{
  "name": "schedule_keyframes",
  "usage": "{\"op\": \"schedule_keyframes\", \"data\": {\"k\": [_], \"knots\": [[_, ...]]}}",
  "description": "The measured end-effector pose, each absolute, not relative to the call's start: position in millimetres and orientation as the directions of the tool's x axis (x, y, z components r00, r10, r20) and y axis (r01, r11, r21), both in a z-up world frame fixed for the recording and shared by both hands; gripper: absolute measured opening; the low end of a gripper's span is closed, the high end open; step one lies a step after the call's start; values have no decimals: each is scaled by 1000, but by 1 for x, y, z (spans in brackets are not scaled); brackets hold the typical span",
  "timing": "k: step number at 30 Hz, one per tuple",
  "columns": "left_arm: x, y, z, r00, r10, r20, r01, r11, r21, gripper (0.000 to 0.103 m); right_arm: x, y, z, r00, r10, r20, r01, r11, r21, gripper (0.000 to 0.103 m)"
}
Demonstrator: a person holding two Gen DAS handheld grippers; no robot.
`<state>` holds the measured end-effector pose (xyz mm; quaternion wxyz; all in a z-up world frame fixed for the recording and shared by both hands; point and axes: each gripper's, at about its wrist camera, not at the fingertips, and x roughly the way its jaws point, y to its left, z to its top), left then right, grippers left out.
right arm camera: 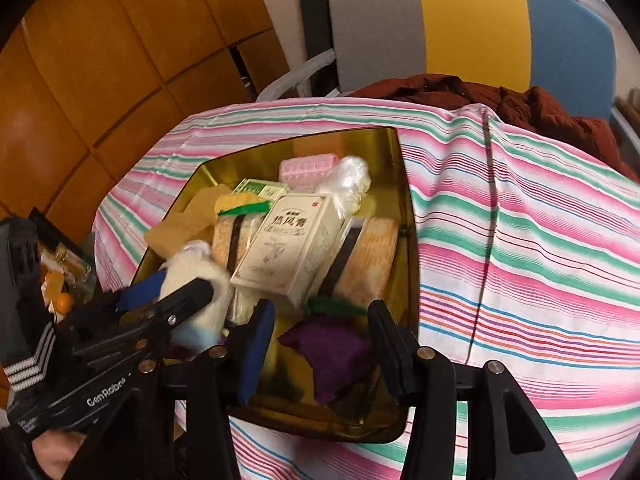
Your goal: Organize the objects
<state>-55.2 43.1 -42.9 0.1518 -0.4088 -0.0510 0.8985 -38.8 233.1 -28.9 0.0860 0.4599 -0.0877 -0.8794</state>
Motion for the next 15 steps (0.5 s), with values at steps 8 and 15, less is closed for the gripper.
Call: {"op": "schedule_keyframes", "data": {"k": [8,15], "knots": [[-49,42,-32,-651,295,-699,-238,-954,-180,58,-31,230,-31,-565,-209,-798,85,-977,196,51],[-37,34,-16,-684,261,-681,-213,-964,-156,59,-26,220,-27,-589,-164,-791,93,-986,136,51]]}}
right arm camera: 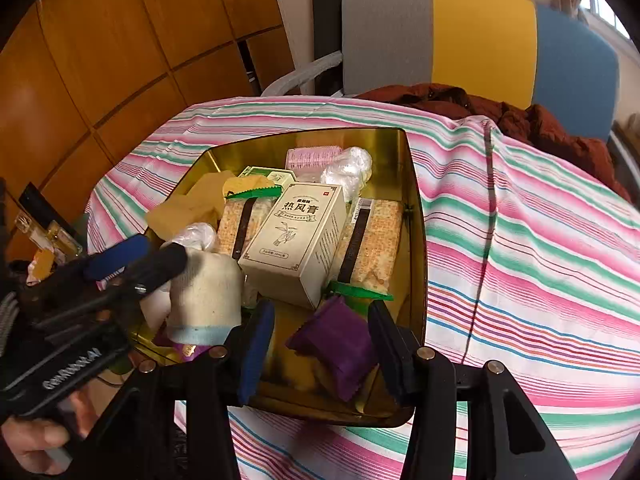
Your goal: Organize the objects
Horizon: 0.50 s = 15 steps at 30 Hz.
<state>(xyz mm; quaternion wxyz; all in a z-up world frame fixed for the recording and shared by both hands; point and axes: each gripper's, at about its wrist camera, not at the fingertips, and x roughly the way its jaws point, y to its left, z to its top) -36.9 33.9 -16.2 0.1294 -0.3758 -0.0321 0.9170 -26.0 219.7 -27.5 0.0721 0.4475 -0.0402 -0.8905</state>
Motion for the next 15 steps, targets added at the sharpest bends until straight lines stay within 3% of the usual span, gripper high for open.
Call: {"op": "schedule_keyframes", "data": {"k": [5,11,13,15], "knots": [[-30,25,-10,-701,230,-675,-180,-973,-145,62,-17,212,-22,-632,-104,-768,82,-994,67,53],[-21,20,-3,-722,189,-665,-143,-982,-124,67,-3,212,-14,-694,-18,-719,13,-1000,13,76],[-17,21,-2,-725,183,-664,-137,-983,-121,67,2,216,-12,-710,-3,-704,-17,-1000,21,92],[-13,23,-1,-728,166,-665,-132,-986,-101,67,5,220,-9,-719,4,-695,-42,-998,39,98]]}}
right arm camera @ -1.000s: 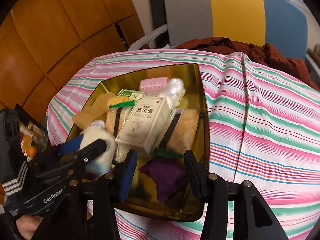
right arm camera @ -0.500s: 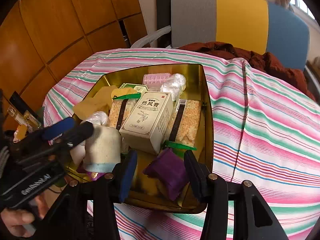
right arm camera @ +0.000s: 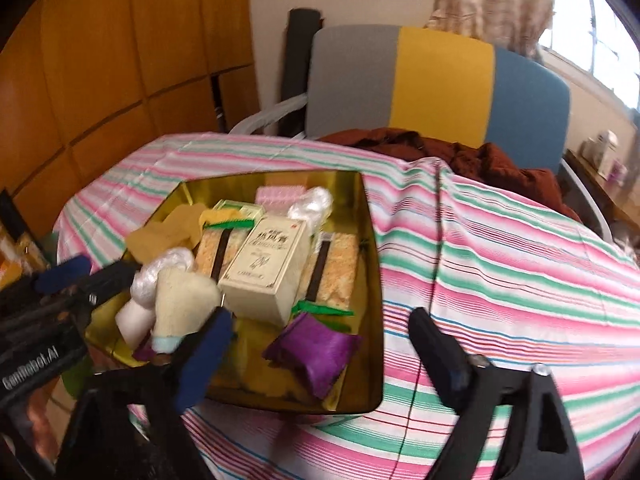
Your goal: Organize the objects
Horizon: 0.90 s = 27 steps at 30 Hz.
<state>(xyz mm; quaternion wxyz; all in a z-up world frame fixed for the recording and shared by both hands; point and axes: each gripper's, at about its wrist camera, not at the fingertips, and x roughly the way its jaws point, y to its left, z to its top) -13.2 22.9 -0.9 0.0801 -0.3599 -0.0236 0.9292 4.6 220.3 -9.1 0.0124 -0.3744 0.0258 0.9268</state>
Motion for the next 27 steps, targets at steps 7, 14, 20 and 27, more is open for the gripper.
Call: {"op": "schedule_keyframes", "data": {"k": [7,14,20,27], "knots": [[4,23,3,-766,99,-635,-91,-995,-45,68,5,226,-9,-718,68,-693,-88,-996,-7,103],[5,19,-1,-756,68,-651,-22,-997,-78,68,11,233,-5,-741,109,-663,-127,-992,-21,103],[10,23,4,-796,39,-603,-2,-998,-63,67,17,243,12,-773,161,-614,-179,-983,-33,103],[7,19,0,-787,61,-614,-3,-995,-95,63,18,241,7,-769,132,-625,-165,-986,-5,103]]}}
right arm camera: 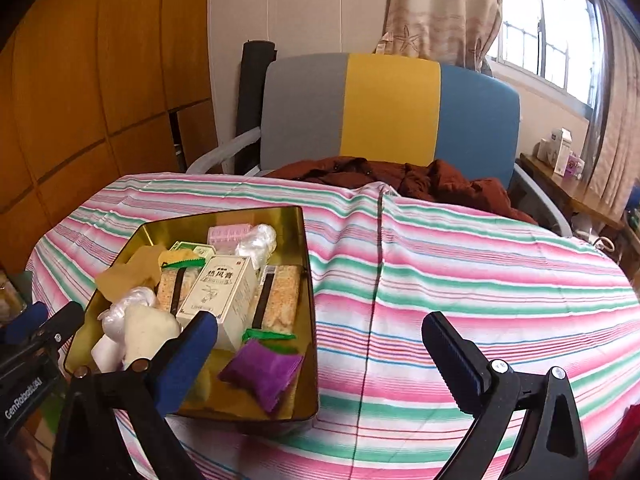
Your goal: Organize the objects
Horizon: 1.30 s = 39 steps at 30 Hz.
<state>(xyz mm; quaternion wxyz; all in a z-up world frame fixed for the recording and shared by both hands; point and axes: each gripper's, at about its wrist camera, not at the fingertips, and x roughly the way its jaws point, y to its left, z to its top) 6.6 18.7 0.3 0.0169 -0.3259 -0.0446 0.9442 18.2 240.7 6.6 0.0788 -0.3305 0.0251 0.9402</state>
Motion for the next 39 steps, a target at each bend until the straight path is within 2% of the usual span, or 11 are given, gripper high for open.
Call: {"op": "schedule_keyframes", "data": {"k": [6,10,13,39], "knots": [[5,13,-3,-776,72,-626,2,-993,-116,61,17,228,0,-763,103,-638,-124,-992,-13,103],[5,15,-2,-769,69,-636,-15,-996,-89,58,17,224,1,-768,99,-632,-113,-993,-19,103],[3,17,-4,-751,84,-655,-33,-995,-90,50,16,224,0,-766,98,-636,-114,-993,-16,103],[-1,14,-6,-729,106,-676,-50,-993,-102,50,5,217,-5,-754,104,-649,-107,-994,-34,103]]}}
